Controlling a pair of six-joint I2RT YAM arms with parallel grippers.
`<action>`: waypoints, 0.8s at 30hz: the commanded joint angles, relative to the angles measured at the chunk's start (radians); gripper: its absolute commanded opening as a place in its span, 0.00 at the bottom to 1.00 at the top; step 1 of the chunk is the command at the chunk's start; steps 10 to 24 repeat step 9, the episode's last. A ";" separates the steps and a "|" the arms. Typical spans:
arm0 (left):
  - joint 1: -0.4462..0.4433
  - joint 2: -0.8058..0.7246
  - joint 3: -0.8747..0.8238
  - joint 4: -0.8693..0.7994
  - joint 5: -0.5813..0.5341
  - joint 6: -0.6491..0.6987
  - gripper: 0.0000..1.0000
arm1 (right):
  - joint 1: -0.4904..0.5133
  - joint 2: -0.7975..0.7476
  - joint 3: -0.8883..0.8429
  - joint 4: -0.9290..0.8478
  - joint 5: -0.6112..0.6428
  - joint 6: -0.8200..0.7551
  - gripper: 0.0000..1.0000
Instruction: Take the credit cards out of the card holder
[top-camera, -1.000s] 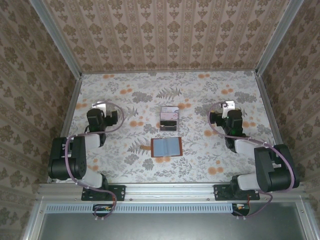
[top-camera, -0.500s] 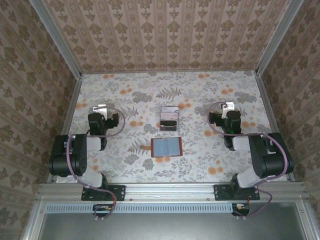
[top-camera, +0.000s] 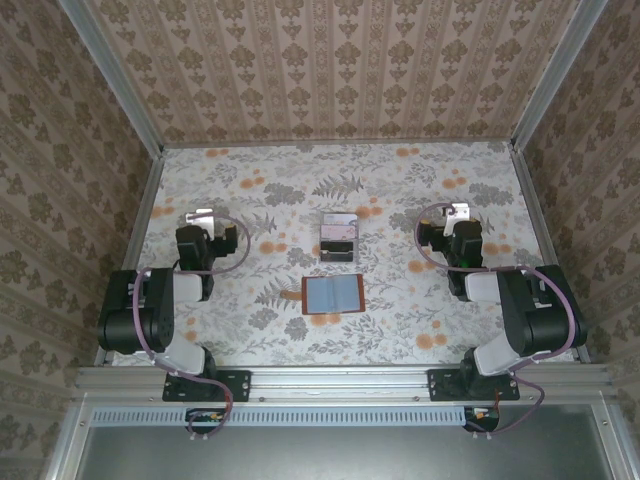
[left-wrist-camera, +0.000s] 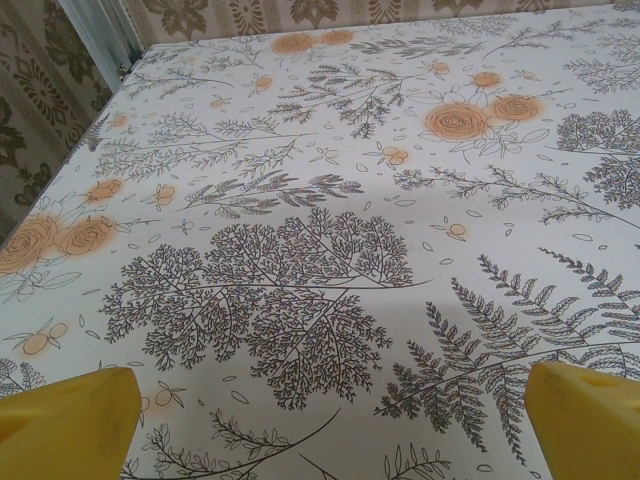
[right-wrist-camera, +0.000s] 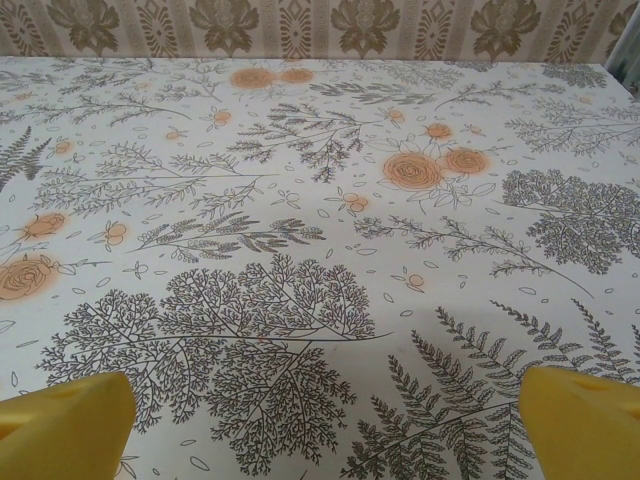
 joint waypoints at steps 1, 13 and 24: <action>-0.002 -0.001 0.000 0.042 0.011 0.021 1.00 | -0.005 0.006 -0.002 0.034 -0.006 0.019 1.00; -0.005 -0.001 -0.001 0.043 0.018 0.024 1.00 | -0.017 0.005 -0.001 0.030 -0.031 0.024 1.00; -0.005 -0.001 -0.001 0.043 0.018 0.024 1.00 | -0.017 0.005 -0.001 0.030 -0.031 0.024 1.00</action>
